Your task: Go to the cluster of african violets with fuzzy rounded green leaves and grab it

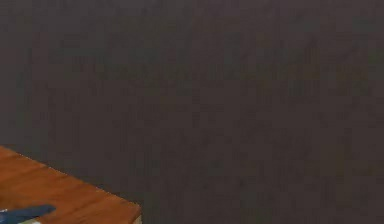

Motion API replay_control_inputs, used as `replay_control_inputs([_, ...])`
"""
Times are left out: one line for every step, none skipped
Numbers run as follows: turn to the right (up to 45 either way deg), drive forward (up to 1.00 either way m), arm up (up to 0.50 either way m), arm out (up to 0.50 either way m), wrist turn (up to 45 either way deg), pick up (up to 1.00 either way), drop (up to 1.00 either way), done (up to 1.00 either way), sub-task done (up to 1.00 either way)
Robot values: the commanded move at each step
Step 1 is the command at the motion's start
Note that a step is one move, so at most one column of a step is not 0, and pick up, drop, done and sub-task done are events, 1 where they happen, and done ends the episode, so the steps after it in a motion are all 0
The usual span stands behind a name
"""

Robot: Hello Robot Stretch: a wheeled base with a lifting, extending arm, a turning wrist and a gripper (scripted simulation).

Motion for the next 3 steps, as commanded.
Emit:
replay_control_inputs([0.0,0.25,0.00,0.00,0.0,0.00,0.00,0.00,0.00])
replay_control_inputs([-45.0,0.00,0.00,0.00,0.0,0.00,0.00,0.00,0.00])
replay_control_inputs([-45.0,0.00,0.00,0.00,0.0,0.00,0.00,0.00,0.00])
